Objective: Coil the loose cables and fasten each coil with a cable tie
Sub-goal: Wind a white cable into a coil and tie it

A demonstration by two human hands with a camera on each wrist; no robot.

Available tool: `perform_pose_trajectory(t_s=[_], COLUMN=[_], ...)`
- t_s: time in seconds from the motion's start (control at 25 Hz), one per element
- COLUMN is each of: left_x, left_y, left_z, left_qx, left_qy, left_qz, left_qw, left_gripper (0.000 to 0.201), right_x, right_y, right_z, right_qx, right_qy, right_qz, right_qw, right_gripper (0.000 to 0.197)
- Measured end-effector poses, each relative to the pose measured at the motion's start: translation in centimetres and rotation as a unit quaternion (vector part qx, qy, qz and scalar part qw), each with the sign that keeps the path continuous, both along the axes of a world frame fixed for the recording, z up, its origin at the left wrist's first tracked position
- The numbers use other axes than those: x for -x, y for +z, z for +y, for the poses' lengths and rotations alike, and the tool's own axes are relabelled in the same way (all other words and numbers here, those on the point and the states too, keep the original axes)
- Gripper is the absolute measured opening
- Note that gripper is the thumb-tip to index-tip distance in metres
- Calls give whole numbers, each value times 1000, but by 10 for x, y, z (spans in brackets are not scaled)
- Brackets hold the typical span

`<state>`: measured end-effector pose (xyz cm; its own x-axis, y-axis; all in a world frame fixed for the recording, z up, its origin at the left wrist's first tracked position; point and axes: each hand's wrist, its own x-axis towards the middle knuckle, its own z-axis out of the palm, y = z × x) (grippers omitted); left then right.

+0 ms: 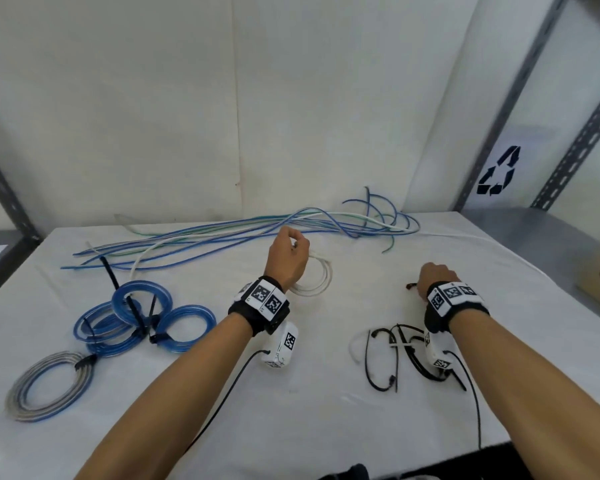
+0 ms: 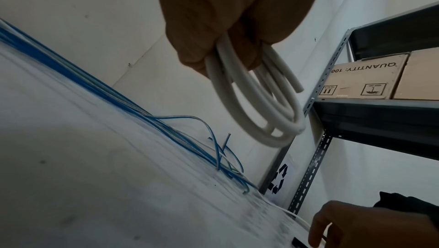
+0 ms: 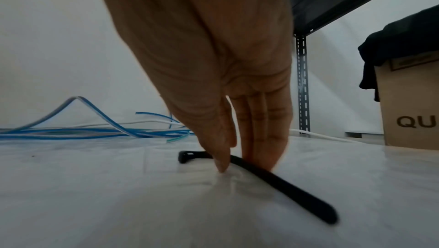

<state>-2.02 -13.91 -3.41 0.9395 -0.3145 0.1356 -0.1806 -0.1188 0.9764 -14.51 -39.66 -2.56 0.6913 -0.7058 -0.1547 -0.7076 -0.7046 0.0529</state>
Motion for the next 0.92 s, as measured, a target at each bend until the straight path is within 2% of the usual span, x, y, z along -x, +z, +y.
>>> perform_pose_trajectory(t_s=[0.16,0.24,0.28,0.32,0.4,0.44,0.48,0.56,0.64,0.72,0.8,0.92], left_x=[0,-3,-6,-9,-19,-28,-35,-46,-50,-56,-59,-60], left_y=[1,0,-1,-2,-6,-9,-12,-7,2,6,9,7], left_z=[9,16,20,26,38,47,55,76,94,107,116,124], left_qx=[21,32,37,45,63,77,91,118,150,170,188,192], left_qy=[10,28,41,56,98,129,157,209,244,269,277,283], left_qz=[0,0,3,6,21,34,46,63,62,47,27,-8], left_qw=[1000,999,998,997,993,988,982,969,956,947,942,940], left_gripper=[15,16,16,15,6,7,12,13,7,13,14,14], right_x=[-13,-35,-46,-56,-65,-67,-68,-72,-76,-81,-91,-111], right_y=[4,18,27,37,59,71,77,81,77,69,62,51], right_z=[11,31,48,67,110,133,152,182,199,211,224,239], right_qx=[-4,-59,-132,-240,-464,-538,-587,-630,-654,-660,-633,-555], right_qy=[20,95,142,180,221,247,274,338,359,369,373,351], right_qz=[-39,-78,-127,-196,-291,-296,-283,-230,-188,-186,-222,-292], right_qw=[999,991,973,933,807,749,707,660,638,628,641,696], right_gripper=[24,20,14,12,20,24,27,31,33,26,15,26])
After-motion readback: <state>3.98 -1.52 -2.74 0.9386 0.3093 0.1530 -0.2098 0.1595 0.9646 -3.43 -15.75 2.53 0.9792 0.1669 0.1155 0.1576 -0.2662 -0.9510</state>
